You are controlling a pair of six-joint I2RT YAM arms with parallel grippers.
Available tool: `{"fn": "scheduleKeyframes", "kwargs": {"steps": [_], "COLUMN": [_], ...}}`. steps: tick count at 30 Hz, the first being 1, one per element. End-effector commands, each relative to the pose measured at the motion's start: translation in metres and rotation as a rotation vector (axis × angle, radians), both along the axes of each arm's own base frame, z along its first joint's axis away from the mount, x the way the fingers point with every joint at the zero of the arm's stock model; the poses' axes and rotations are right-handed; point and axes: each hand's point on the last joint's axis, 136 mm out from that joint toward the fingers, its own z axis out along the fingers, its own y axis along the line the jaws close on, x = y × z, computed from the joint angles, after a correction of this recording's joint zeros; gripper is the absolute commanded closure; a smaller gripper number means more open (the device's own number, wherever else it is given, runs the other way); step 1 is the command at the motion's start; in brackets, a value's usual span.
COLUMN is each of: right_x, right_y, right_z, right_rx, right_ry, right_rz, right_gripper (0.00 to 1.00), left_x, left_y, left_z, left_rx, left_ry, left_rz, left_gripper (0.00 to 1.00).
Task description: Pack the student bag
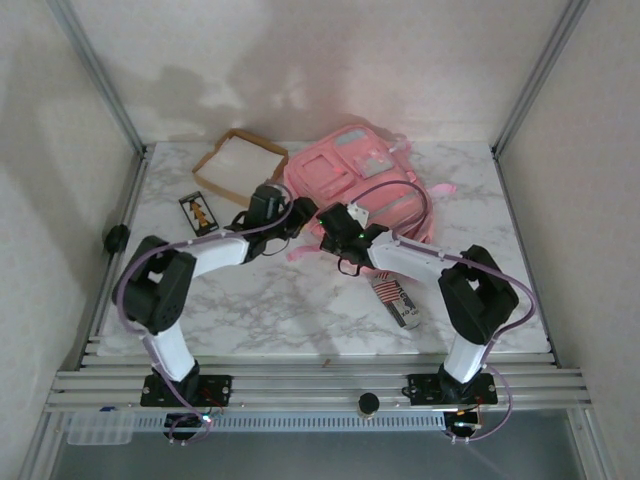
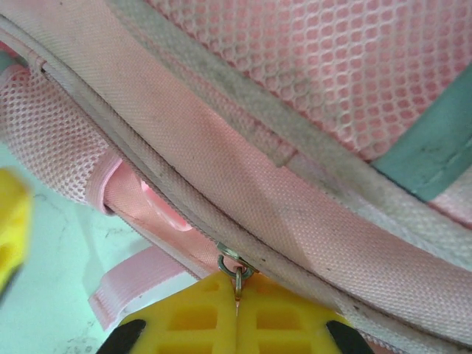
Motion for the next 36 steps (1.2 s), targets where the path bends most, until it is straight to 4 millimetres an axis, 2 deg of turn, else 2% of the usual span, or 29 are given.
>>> {"fn": "scheduleKeyframes", "kwargs": {"steps": [1,4,8,13,17,20,24,26,28,29,30,31,34,35,36], "right_x": [-0.006,-0.012,-0.018,-0.028,-0.040,-0.043,-0.043,-0.034,-0.028,-0.025,-0.024,-0.023,-0.020,-0.019,-0.020], "right_y": [-0.008,-0.009,-0.021,-0.051,-0.084,-0.116,-0.146,-0.141,-0.122,-0.113,-0.106,-0.098,-0.084,-0.071,-0.060], "right_z": [0.004,-0.001,-0.003,0.000,0.005,0.006,0.013,0.018,0.020,0.021,0.020,0.019,0.021,0.025,0.029], "right_rx": [-0.001,-0.004,-0.032,-0.073,-0.118,-0.115,-0.146,-0.149,-0.158,-0.156,-0.147,-0.124,-0.067,-0.031,0.001], "right_ry": [0.011,0.038,0.056,0.088,0.094,0.114,0.101,0.069,0.052,0.052,0.056,0.056,0.039,0.017,0.001], "right_rz": [0.016,0.031,0.017,-0.028,-0.059,-0.088,-0.082,-0.021,0.058,0.084,0.102,0.124,0.174,0.240,0.295], "right_gripper": [1.00,1.00,1.00,1.00,1.00,1.00,1.00,1.00,1.00,1.00,1.00,1.00,1.00,1.00,1.00], "left_x": [0.012,0.023,0.033,0.042,0.055,0.066,0.084,0.095,0.095,0.091,0.084,0.074,0.038,0.025,0.015], "left_y": [-0.026,-0.024,-0.023,0.005,0.032,0.051,0.069,0.065,0.062,0.057,0.051,0.045,0.033,0.027,0.023], "left_z": [0.017,0.013,-0.003,-0.022,-0.023,-0.023,-0.017,-0.008,0.002,0.009,0.013,0.022,0.032,0.031,0.029], "left_rx": [-0.057,-0.062,-0.035,0.045,0.089,0.147,0.207,0.240,0.267,0.249,0.214,0.160,0.062,0.039,0.028], "left_ry": [-0.040,-0.059,-0.030,-0.013,-0.018,-0.019,-0.043,-0.075,-0.112,-0.122,-0.123,-0.134,-0.110,-0.094,-0.072], "left_rz": [-0.001,0.050,0.085,0.187,0.243,0.255,0.237,0.175,0.138,0.110,0.086,0.061,0.053,0.044,0.048], "left_gripper": [0.53,0.58,0.77,0.98,1.00,1.00,1.00,1.00,1.00,0.94,0.78,0.68,0.59,0.53,0.51]}}
